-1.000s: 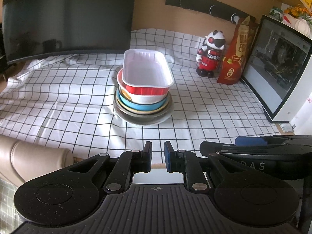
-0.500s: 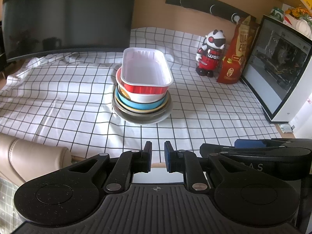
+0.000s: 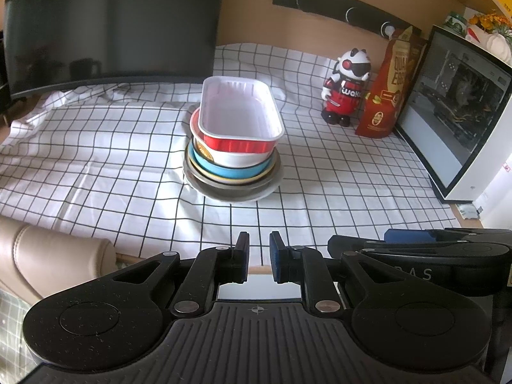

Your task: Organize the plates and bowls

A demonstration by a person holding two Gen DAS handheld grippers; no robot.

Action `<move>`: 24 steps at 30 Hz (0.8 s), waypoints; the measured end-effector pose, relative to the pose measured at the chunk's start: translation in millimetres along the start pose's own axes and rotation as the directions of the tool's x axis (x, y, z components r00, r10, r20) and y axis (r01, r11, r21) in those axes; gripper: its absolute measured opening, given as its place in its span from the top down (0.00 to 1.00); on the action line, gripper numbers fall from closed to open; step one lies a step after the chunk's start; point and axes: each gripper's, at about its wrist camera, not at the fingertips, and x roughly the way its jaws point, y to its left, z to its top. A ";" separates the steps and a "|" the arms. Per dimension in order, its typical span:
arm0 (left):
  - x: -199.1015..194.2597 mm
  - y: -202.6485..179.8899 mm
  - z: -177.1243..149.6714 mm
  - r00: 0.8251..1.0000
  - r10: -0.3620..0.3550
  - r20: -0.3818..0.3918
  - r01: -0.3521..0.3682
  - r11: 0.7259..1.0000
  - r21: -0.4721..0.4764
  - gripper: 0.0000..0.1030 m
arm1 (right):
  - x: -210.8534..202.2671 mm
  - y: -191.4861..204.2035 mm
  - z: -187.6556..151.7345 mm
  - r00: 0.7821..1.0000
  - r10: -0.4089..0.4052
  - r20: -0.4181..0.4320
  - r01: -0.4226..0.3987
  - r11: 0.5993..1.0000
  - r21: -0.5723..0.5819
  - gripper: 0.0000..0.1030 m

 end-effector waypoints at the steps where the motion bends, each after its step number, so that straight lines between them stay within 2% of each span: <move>1: 0.0 0.0 0.0 1.000 0.001 0.000 -0.001 1.000 0.000 0.83 | -0.1 0.1 -0.1 1.000 0.000 0.001 0.000 1.000 0.001 0.26; 24: 5.5 -2.7 2.5 1.000 -0.008 -0.016 0.008 1.000 -0.007 0.83 | 0.7 -2.5 1.8 1.000 -0.001 0.001 0.001 1.000 0.006 0.26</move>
